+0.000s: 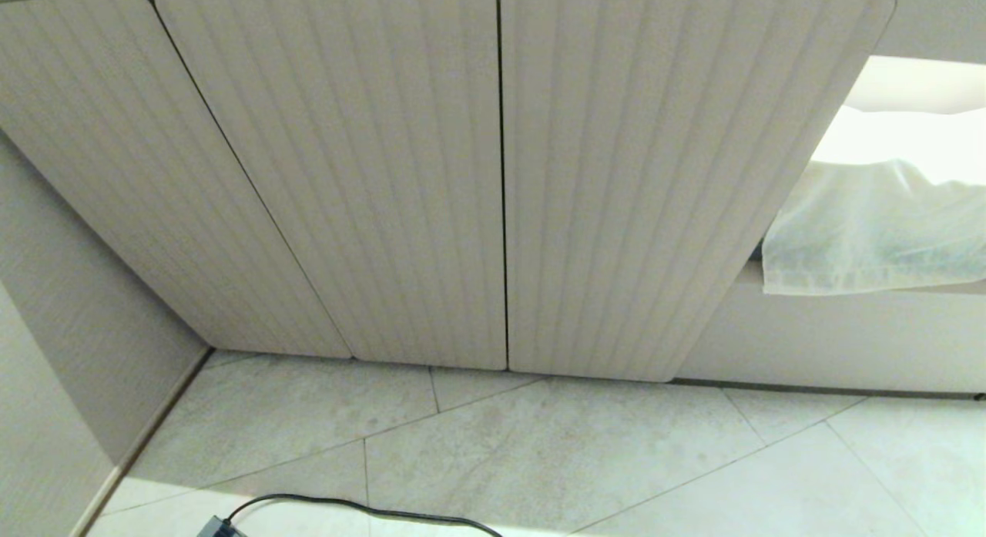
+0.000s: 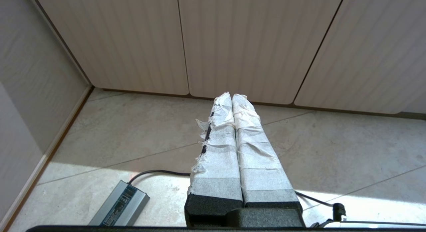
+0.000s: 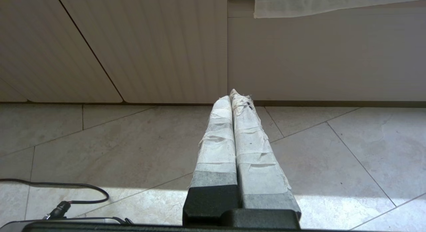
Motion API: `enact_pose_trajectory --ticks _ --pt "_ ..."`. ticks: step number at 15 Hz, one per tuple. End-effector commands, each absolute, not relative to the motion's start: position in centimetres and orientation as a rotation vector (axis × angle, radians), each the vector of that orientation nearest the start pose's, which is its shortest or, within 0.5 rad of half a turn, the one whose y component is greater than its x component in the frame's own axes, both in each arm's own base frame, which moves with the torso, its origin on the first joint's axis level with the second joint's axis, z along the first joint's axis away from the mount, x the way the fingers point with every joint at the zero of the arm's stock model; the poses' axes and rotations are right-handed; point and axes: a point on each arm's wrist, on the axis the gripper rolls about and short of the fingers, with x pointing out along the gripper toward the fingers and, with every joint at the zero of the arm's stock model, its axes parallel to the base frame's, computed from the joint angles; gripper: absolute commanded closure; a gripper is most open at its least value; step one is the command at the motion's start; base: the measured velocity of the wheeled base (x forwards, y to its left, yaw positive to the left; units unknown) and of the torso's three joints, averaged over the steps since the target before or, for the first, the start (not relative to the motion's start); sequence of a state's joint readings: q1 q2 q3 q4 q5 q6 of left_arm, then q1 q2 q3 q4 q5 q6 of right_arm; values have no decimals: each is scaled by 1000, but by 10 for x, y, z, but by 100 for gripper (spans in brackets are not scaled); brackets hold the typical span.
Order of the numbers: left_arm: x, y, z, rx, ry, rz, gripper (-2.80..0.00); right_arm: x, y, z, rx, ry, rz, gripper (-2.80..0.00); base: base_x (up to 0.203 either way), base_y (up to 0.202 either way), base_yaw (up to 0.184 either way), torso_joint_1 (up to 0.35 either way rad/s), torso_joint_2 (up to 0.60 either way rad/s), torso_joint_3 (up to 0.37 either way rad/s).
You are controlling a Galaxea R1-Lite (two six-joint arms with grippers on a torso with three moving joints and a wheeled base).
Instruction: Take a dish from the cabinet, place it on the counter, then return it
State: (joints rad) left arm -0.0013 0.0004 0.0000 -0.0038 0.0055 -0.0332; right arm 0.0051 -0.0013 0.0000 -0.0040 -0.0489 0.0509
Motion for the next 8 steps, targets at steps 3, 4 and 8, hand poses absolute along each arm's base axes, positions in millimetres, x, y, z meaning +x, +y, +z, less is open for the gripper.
enact_pose_trajectory --ticks 3,4,8 --pt "-23 0 76 -34 -5 4 0 -23 -1 76 48 -7 -45 0 0 0 0 0 0 0" --pt "-23 0 76 -34 -5 5 0 -23 -1 76 49 -7 -44 0 0 0 0 0 0 0" --pt "-23 0 76 -34 -5 5 0 -23 -1 76 66 -6 -44 0 0 0 0 0 0 0"
